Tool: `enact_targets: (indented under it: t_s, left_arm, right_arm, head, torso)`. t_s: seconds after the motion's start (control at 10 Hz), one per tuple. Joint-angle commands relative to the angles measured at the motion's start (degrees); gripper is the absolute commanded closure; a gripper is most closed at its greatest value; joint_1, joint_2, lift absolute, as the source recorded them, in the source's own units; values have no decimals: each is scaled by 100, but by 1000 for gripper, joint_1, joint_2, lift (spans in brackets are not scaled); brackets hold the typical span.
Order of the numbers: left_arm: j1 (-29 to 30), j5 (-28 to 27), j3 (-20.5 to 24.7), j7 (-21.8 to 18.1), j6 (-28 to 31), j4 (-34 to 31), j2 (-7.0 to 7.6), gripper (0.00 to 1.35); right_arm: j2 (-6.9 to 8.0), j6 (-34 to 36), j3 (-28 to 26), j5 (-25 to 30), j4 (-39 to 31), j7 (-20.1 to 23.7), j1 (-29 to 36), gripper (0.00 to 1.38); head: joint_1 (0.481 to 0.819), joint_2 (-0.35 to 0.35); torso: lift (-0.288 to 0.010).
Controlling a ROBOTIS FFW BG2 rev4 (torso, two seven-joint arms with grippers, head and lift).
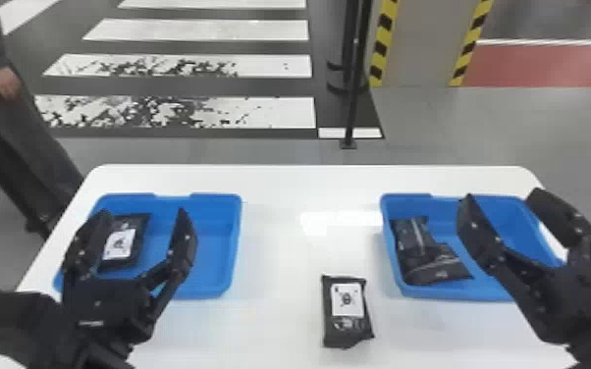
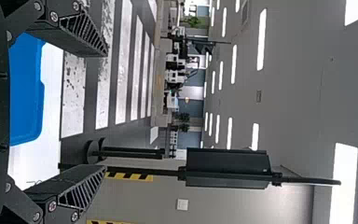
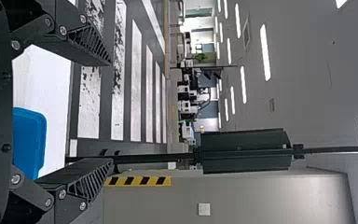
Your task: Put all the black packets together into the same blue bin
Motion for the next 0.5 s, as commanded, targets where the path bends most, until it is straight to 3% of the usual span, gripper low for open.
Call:
enact_targets:
  t_s: [0.0,0.4]
  left_arm:
    - [0,0,-3,-8,0,0,7,188]
    - [14,0,-3,1,-42,0,7,188]
  right_arm:
    - [0,0,0,-7,0,0,0,311]
    - [0,0,0,-7,0,0,0,311]
  head:
    - [695,9]
    - [695,8]
  torso:
    - [-110]
    - [-110]
